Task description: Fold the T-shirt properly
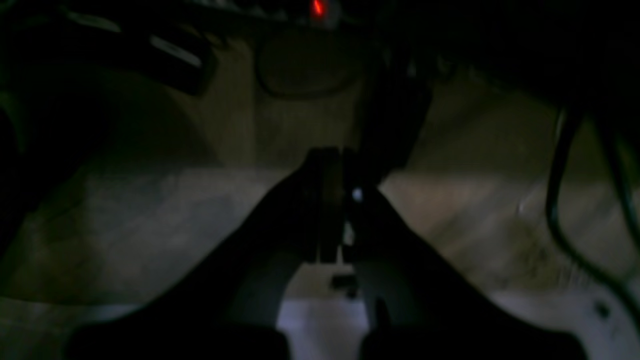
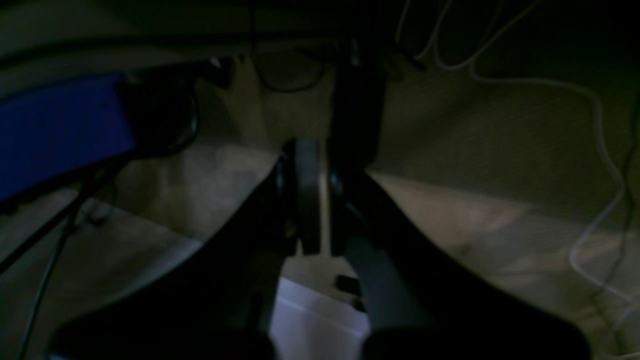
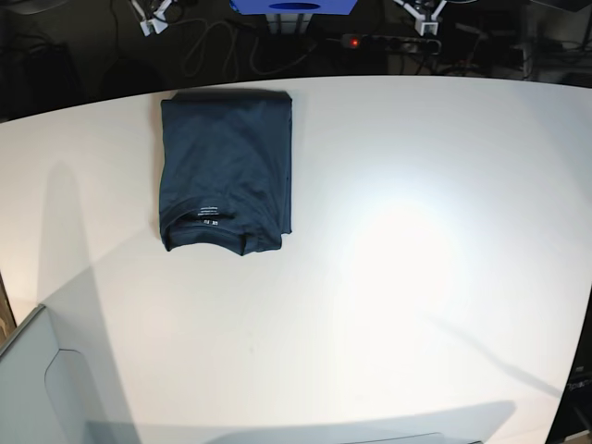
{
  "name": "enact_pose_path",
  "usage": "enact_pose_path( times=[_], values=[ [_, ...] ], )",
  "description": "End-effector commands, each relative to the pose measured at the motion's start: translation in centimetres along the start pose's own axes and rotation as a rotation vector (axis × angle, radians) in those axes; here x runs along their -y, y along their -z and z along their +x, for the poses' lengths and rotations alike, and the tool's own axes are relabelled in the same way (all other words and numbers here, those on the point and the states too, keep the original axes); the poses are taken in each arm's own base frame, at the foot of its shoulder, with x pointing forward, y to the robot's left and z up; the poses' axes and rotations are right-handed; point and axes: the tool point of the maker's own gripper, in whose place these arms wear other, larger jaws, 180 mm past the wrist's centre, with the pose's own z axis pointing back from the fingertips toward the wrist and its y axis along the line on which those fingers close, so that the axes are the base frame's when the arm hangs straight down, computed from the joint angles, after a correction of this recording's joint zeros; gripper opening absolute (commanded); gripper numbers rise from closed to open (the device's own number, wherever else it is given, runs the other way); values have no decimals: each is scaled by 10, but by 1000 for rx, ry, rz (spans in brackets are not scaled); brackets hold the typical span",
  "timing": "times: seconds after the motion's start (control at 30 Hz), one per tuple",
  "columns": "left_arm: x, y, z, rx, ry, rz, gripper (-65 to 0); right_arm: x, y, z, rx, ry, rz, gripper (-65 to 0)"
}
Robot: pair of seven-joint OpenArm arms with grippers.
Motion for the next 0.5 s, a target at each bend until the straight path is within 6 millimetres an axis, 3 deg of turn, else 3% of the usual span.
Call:
enact_pose_path(
  times=[0.0, 0.2, 0.4, 0.47],
  values=[
    [-4, -1, 1, 4, 11, 2, -650, 11, -4, -8, 12, 28, -48, -649],
    [0, 1, 10, 12, 36, -8, -650, 35, 5, -1, 86, 7, -252, -649],
    [5, 3, 11, 14, 34, -15, -650, 66, 19, -7, -5, -106, -537, -649],
    [7, 4, 19, 27, 35, -18, -650, 66, 25, -5, -10, -139, -584, -649]
  ],
)
